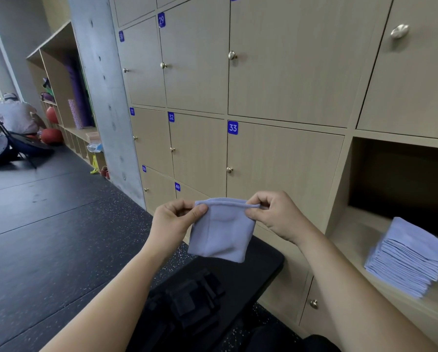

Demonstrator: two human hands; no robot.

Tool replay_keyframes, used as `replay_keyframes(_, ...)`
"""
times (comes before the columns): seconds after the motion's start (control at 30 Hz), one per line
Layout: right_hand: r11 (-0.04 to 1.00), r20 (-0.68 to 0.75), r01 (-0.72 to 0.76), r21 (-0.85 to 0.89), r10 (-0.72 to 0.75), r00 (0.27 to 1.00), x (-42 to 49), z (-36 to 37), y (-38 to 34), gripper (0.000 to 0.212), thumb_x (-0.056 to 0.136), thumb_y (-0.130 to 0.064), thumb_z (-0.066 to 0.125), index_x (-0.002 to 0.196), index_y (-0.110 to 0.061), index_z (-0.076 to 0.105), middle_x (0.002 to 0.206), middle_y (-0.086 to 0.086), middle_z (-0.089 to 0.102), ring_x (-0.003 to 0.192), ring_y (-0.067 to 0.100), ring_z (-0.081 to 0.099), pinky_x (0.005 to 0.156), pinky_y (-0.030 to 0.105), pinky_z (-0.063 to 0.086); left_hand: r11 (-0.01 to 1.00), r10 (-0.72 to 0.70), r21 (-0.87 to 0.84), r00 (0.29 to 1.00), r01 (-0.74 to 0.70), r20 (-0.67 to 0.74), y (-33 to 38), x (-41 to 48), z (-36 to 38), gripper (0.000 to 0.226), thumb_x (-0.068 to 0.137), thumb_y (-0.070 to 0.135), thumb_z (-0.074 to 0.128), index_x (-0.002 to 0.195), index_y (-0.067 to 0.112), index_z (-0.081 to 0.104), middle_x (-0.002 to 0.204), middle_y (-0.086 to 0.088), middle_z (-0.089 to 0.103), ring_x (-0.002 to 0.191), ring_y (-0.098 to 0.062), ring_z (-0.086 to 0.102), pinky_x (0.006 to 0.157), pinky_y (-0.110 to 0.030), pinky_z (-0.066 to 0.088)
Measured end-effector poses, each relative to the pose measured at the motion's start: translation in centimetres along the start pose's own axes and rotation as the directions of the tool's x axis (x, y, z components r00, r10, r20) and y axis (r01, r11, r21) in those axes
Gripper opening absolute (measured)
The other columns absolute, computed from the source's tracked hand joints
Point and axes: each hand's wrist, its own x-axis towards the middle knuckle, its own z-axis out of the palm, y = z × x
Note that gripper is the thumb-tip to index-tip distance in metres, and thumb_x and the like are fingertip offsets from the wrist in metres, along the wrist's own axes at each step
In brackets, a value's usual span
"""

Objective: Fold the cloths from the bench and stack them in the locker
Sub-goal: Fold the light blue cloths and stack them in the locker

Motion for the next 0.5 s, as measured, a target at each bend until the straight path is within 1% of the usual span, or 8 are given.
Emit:
replay_keyframes(0.1,0.994,-0.062,-0.033,0.104,0.04,0.997,-0.2,0.1,-0.1,0.015,0.084,-0.002,0.066,0.093,-0.014,0.064,0.074,0.002,0.065,0.066,0.01,0.056,0.064,0.023,0.046,1.0,0.018,0.01,0.998,-0.018,-0.058,-0.3,0.2,1.2,0.016,0.086,0.015,0.073,0.083,0.001,0.067,0.067,0.001,0.064,0.059,-0.004,0.053,0.056,-0.013,0.042)
replay_keyframes(0.17,0.944,-0.098,-0.062,0.324,0.098,0.99,-0.5,0.5,0.0,0.031,0.086,-0.006,0.069,0.111,-0.014,0.054,0.087,0.008,0.07,0.073,0.012,0.064,0.064,0.021,0.05,0.999,0.003,-0.04,0.997,-0.006,-0.077,-0.3,0.4,2.1,0.012,0.089,0.013,0.07,0.086,0.004,0.063,0.063,0.006,0.061,0.053,-0.001,0.05,0.052,-0.012,0.04)
replay_keyframes(0.23,0.852,-0.105,-0.124,0.509,0.204,0.973,-1.0,1.5,0.4,0.033,0.087,-0.018,0.07,0.112,-0.011,0.051,0.099,0.01,0.071,0.076,0.01,0.068,0.062,0.021,0.051,0.994,-0.017,-0.105,0.995,0.007,-0.097,-0.1,0.6,3.0,0.009,0.09,0.012,0.067,0.091,0.008,0.06,0.061,0.011,0.059,0.051,0.0,0.05,0.051,-0.012,0.039)
replay_keyframes(0.27,0.842,-0.111,-0.168,0.513,0.259,0.96,-1.2,2.1,0.7,0.031,0.087,-0.027,0.07,0.106,-0.01,0.052,0.1,0.008,0.071,0.076,0.01,0.067,0.063,0.022,0.05,0.991,-0.026,-0.137,0.994,0.01,-0.11,0.1,0.7,3.4,0.008,0.091,0.012,0.066,0.093,0.008,0.059,0.063,0.009,0.06,0.053,-0.001,0.051,0.051,-0.012,0.04)
replay_keyframes(0.3,0.859,-0.138,-0.211,0.468,0.306,0.942,-1.3,2.7,1.1,0.03,0.088,-0.036,0.067,0.096,-0.011,0.052,0.094,0.005,0.069,0.074,0.011,0.064,0.064,0.024,0.048,0.988,-0.03,-0.152,0.992,0.011,-0.12,0.1,0.8,3.8,0.009,0.092,0.012,0.066,0.096,0.008,0.059,0.067,0.005,0.06,0.056,-0.003,0.052,0.053,-0.014,0.042)
replay_keyframes(0.37,0.914,-0.277,-0.237,0.33,0.334,0.901,-1.4,3.7,2.1,0.037,0.092,-0.046,0.058,0.075,-0.016,0.044,0.073,-0.003,0.053,0.065,0.013,0.049,0.061,0.027,0.038,0.989,-0.026,-0.15,0.993,0.008,-0.118,0.2,0.8,4.6,0.014,0.092,0.012,0.066,0.102,0.008,0.058,0.07,0.002,0.059,0.058,-0.003,0.054,0.055,-0.016,0.043)
replay_keyframes(0.43,0.958,-0.448,-0.224,0.177,0.281,0.849,-1.5,4.0,2.3,0.045,0.096,-0.045,0.05,0.064,-0.018,0.033,0.062,-0.006,0.038,0.058,0.013,0.036,0.056,0.03,0.029,0.992,0.002,-0.129,0.993,-0.018,-0.117,0.3,0.9,5.4,0.018,0.092,0.009,0.065,0.107,0.009,0.056,0.064,0.01,0.057,0.055,0.004,0.053,0.056,-0.011,0.043)
replay_keyframes(0.5,0.974,-0.556,-0.225,0.02,0.198,0.807,-1.9,4.0,2.1,0.046,0.098,-0.041,0.048,0.061,-0.02,0.028,0.058,-0.007,0.034,0.053,0.012,0.031,0.051,0.03,0.025,0.997,0.017,-0.077,0.986,-0.03,-0.166,0.2,1.0,5.9,0.025,0.092,0.011,0.066,0.114,0.012,0.055,0.06,0.016,0.053,0.054,0.007,0.051,0.06,-0.007,0.043)
